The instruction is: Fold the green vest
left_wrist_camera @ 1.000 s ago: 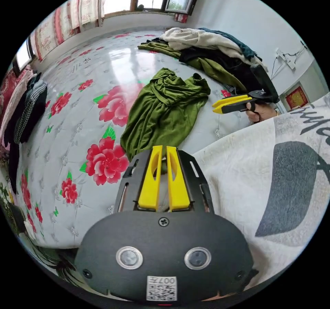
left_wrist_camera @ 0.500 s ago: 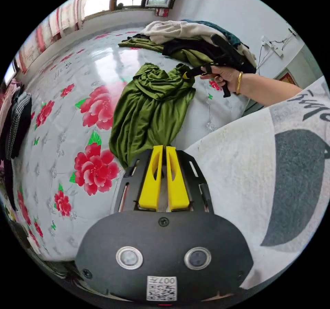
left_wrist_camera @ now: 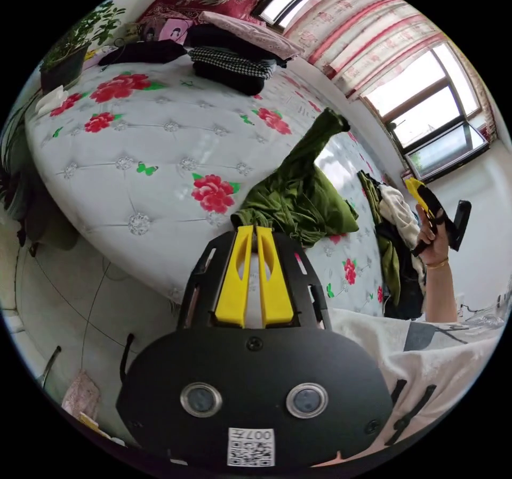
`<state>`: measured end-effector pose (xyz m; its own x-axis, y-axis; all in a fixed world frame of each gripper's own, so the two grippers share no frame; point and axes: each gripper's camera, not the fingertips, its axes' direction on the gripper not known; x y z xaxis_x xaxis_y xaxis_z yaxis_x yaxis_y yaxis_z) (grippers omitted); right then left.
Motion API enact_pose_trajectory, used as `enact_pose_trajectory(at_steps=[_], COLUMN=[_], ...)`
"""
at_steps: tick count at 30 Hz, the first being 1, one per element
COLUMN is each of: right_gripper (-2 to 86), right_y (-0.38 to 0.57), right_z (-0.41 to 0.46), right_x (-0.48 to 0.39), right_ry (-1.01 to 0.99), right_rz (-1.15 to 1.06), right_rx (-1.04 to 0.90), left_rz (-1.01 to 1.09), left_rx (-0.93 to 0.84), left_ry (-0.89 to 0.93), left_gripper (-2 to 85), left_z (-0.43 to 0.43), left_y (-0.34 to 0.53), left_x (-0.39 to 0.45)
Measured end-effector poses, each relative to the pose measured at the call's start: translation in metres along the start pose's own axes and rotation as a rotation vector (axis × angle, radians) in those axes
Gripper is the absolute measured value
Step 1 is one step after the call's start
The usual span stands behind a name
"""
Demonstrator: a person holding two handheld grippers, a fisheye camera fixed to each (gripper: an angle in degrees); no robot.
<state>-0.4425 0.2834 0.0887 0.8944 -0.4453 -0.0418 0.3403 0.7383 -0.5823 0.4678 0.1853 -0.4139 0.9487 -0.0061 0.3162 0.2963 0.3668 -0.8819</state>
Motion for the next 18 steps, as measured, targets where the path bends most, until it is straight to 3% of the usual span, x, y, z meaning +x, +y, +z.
enact_pose_trajectory(at_steps=[5,11,13,16,18], right_gripper=[5.9,5.3,5.3,5.3,5.4], right_y=[0.097,0.111,0.109,0.111,0.115], right_z=[0.066,0.094,0.092,0.085,0.078], right_x=[0.024,0.009,0.007,0.007,0.006], right_ry=[-0.112,-0.136,-0.123,-0.127,-0.118], right_rz=[0.199,0.166,0.149,0.145,0.137], right_rx=[-0.251,-0.345,-0.351,-0.362,-0.365], left_rz=[0.072,0.508,0.705,0.841,0.895], left_rx=[-0.067,-0.123,-0.182,-0.288,-0.457], left_ry=[-0.020,0.082,0.060,0.013,-0.084], left_gripper=[1.2,6.4,7.3,6.7,3.3], left_z=[-0.001,0.027,0.053,0.095,0.148], left_y=[0.005,-0.031,-0.043,-0.050,-0.051], left_x=[-0.005,0.089,0.137,0.168,0.174])
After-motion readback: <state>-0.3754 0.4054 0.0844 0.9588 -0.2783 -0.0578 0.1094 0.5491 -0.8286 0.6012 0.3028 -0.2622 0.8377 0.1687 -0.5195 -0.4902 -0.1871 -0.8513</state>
